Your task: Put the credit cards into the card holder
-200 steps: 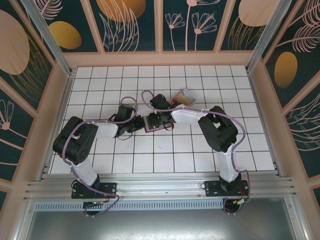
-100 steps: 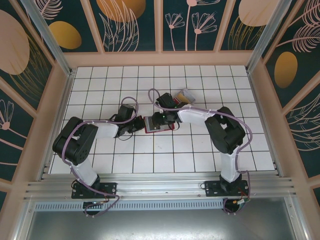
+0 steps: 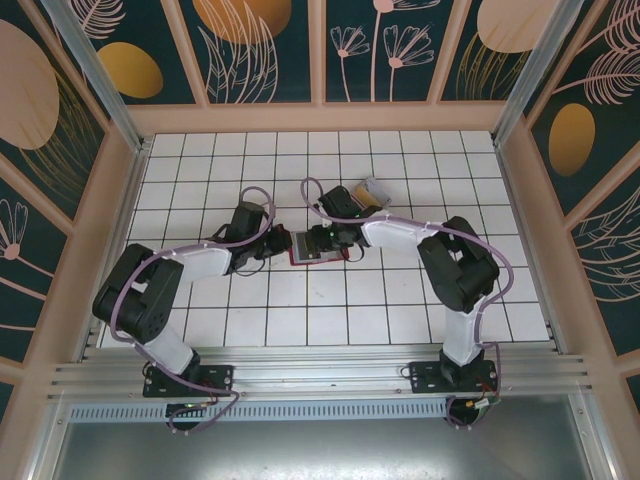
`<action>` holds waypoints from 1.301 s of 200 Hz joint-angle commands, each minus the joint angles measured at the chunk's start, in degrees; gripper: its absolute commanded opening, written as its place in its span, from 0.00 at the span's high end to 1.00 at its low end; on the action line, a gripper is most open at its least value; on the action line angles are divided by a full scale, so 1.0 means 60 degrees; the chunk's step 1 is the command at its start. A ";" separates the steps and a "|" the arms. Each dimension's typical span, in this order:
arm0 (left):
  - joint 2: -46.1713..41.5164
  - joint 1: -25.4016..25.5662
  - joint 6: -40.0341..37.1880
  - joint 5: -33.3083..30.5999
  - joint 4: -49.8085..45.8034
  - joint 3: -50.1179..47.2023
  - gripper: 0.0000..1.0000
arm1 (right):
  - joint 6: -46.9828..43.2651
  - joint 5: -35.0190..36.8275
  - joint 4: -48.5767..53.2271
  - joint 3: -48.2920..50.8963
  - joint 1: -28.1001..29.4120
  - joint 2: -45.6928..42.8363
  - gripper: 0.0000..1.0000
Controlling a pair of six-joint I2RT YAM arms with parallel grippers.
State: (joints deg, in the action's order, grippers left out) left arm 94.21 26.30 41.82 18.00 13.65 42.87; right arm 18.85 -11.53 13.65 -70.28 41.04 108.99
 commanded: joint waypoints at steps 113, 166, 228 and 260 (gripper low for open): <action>-0.1257 0.0055 0.0553 0.0604 0.0408 0.0156 1.00 | -0.0080 0.0120 -0.0183 -0.0753 0.0441 0.1022 0.27; -0.1502 0.0054 0.0631 0.0568 0.0347 0.0219 1.00 | -0.0051 0.1092 0.0010 -0.0547 0.0461 0.1083 0.36; -0.1651 0.0054 0.0270 0.0228 -0.0479 0.0596 1.00 | 0.0152 0.0146 -0.0547 -0.0049 0.0100 0.0569 0.55; -0.1697 0.0025 0.0128 0.0019 -0.0825 0.0712 1.00 | 0.0407 -0.1007 -0.1193 0.0535 -0.0399 0.0178 0.53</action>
State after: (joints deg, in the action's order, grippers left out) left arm 86.46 26.26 44.16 18.70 9.50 44.49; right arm 19.55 -13.30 7.60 -70.59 41.43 111.72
